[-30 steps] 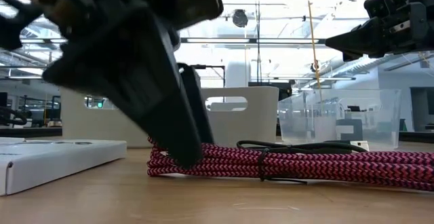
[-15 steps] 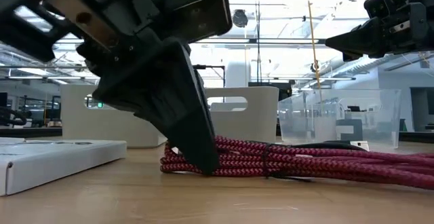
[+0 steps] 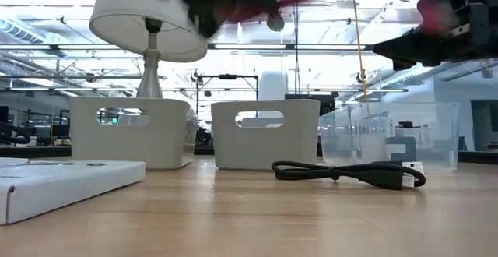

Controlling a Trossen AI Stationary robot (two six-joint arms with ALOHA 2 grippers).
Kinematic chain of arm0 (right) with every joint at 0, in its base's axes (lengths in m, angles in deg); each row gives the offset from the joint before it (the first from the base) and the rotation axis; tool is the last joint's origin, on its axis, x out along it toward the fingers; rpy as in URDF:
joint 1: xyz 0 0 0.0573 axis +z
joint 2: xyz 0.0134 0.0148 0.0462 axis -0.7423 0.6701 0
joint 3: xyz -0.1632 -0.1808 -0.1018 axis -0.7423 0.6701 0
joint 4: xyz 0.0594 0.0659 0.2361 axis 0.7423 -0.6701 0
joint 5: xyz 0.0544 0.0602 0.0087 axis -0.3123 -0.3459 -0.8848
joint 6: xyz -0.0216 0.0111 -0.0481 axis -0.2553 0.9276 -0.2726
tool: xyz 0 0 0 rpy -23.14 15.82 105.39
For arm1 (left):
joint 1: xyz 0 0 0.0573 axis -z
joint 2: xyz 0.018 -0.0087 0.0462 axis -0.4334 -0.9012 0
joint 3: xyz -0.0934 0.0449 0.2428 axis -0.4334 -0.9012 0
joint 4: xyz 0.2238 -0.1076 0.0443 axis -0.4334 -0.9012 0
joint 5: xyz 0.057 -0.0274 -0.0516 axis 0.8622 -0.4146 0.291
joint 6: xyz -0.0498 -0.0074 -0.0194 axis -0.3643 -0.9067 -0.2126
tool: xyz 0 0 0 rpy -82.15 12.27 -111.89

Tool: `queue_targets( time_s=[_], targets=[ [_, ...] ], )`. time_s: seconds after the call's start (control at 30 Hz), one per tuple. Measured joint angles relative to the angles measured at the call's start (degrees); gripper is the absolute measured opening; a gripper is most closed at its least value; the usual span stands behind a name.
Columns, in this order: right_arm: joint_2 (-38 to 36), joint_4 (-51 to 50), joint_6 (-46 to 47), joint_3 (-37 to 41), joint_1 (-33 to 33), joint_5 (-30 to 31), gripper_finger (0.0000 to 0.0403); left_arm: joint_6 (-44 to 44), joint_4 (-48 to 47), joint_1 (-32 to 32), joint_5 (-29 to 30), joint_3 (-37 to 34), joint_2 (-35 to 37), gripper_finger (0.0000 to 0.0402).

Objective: Pick and place items into bin
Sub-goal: Put the pink charger cable into the right gray bin

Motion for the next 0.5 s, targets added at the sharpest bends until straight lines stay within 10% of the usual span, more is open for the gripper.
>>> queue_targets(
  time_s=[0.27,0.5],
  targets=[
    [0.1,0.0,0.0,0.0,0.0,0.0,0.0,-13.1,-7.9,-4.1,20.6,0.2,13.7,0.0038],
    [0.1,0.0,0.0,0.0,0.0,0.0,0.0,-26.6,-20.7,-10.4,18.9,0.2,15.3,0.0033]
  ],
)
